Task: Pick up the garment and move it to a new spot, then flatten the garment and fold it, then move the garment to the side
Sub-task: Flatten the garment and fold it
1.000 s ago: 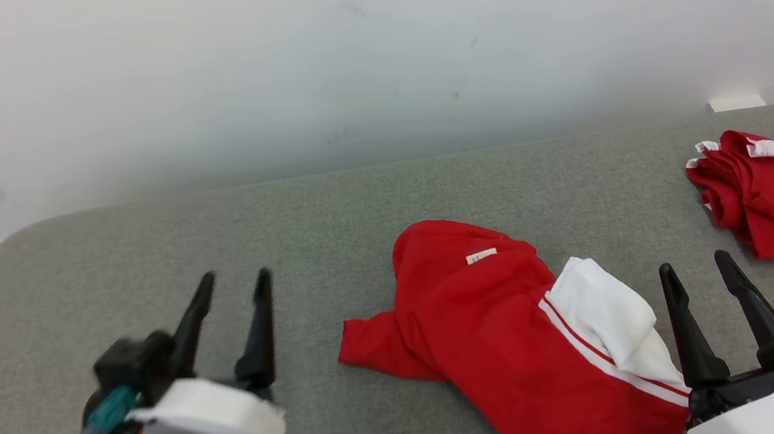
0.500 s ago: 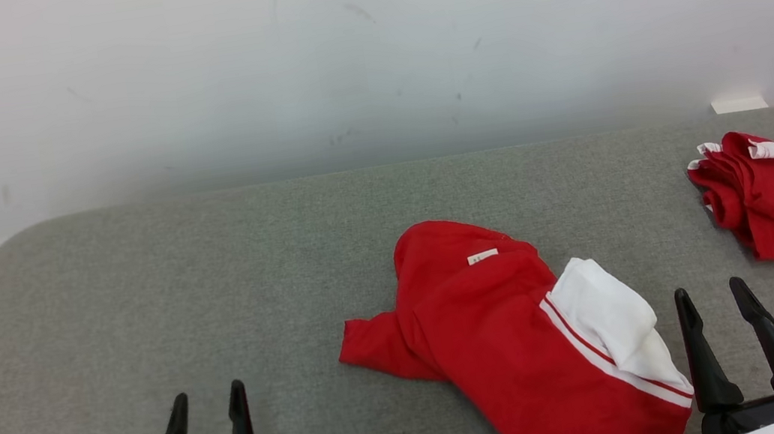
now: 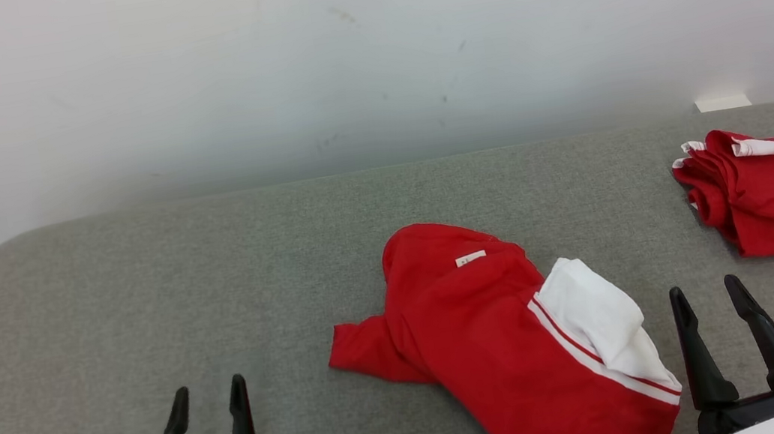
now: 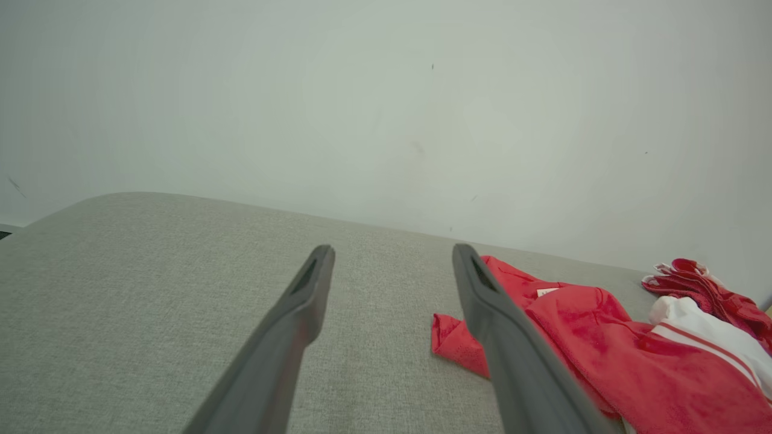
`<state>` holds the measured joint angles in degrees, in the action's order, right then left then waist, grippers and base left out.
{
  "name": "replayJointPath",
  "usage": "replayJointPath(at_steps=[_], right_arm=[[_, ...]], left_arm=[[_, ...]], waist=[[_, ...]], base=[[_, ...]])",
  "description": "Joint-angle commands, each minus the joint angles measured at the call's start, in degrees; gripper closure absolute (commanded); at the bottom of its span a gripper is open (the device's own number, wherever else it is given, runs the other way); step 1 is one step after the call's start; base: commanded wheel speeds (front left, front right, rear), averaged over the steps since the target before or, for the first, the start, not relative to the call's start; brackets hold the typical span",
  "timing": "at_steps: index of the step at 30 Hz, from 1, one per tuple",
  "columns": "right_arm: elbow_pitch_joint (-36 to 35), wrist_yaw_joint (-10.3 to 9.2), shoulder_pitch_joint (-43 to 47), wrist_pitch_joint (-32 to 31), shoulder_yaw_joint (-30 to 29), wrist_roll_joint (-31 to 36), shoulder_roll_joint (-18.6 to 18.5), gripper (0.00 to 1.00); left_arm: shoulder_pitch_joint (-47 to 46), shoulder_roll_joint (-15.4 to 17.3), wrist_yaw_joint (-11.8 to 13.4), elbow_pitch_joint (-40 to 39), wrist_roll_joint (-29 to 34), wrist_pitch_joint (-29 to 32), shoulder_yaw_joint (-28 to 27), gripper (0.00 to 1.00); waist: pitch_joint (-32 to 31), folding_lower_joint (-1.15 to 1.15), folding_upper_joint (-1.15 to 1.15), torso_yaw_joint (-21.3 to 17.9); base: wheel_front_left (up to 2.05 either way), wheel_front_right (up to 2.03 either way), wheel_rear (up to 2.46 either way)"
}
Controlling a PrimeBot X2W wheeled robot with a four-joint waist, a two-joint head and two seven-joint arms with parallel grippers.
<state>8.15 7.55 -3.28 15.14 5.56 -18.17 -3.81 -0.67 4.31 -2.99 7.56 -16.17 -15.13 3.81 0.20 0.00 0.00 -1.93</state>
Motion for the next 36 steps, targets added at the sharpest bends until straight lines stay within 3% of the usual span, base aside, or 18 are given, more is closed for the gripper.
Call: replayJointPath(at_steps=[1,11,24,29,30,31,32,36], right_arm=[[0.36,-0.14,-0.43,-0.03,0.13,-0.33,-0.39,0.0],[4.5,-0.14,-4.03,-0.77,3.28,-0.88,-3.55,0.0],[17.23,-0.14,-12.13,-19.03,7.02,-12.94,-5.84,0.0],[18.7,-0.13,-13.89,-21.05,9.62,-15.35,-6.53,0.01],[18.35,-0.14,-13.99,-20.49,10.07,-15.57,-6.86,0.19],[18.1,-0.14,-14.13,-19.93,10.3,-15.85,-7.21,0.64],[18.01,-0.14,-14.13,-19.58,10.64,-16.18,-7.51,1.0],[17.36,-0.14,-13.82,-19.64,11.59,-18.06,-8.74,1.0]], left_arm=[[-0.39,-0.18,-0.32,0.37,0.58,0.01,-0.36,0.0],[-1.45,-1.04,-1.96,1.31,1.99,0.0,-0.56,0.0],[-3.24,-1.3,-2.82,2.16,1.63,0.0,-0.23,0.0],[-3.84,-1.3,-2.48,1.94,0.86,0.0,-0.01,0.0],[-3.78,-1.31,-2.38,1.91,0.69,0.0,-0.01,0.0],[-3.77,-1.32,-2.29,1.89,0.56,0.0,0.08,0.0],[-3.77,-1.32,-2.19,1.92,0.4,0.0,0.12,0.0],[-3.58,-1.31,-2.07,2.21,-0.18,0.0,0.5,0.0]], waist=[[-0.05,0.0,0.0,-0.12],[0.47,0.0,0.0,0.48],[2.79,0.0,0.0,4.32],[3.56,0.0,0.0,5.71],[3.69,0.0,0.0,5.92],[3.82,0.0,0.0,6.12],[3.9,0.0,0.0,6.3],[3.83,0.0,0.0,6.8]], base=[[0.0,0.0,0.0],[0.0,0.0,0.0],[0.0,0.0,0.0],[0.0,0.0,0.0],[0.0,0.0,0.0],[0.0,0.0,0.0],[0.0,0.0,0.0],[0.0,0.0,0.0]])
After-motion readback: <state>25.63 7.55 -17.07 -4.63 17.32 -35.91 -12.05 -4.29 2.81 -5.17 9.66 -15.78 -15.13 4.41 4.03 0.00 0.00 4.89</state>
